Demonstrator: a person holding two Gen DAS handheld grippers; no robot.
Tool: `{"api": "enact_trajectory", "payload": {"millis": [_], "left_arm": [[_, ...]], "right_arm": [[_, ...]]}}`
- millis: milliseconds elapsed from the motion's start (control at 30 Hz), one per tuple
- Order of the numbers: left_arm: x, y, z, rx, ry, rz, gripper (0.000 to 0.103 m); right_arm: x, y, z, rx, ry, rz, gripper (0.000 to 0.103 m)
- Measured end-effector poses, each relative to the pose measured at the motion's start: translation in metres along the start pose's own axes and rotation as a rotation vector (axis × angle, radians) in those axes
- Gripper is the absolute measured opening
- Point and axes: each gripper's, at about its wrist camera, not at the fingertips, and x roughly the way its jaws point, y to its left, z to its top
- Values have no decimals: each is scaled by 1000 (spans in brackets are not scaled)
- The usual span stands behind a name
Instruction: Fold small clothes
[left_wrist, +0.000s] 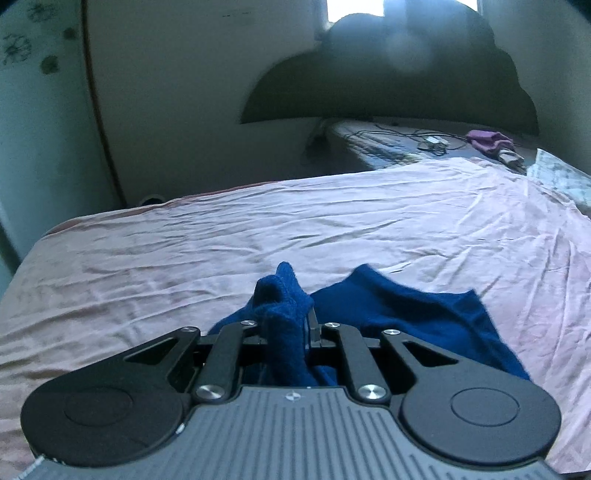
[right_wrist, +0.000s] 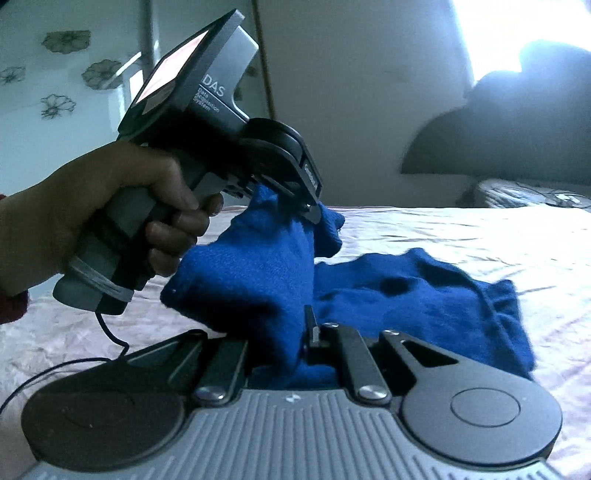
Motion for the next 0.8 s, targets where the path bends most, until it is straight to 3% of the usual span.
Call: {"api": "enact_trajectory", "payload": {"millis": [267,600,800], "left_arm": [[24,-49,11,11,-16,-30,13],[58,-107,11,53,8,-61,13],[75,-130,8,86,38,-56,13]], "right_arm": [[-11,-37,-9,90,-21,-38,8],[-30,-105,-27,416,-34,-40,8],[-41,-121,-35,516,-30,-42,8]]}}
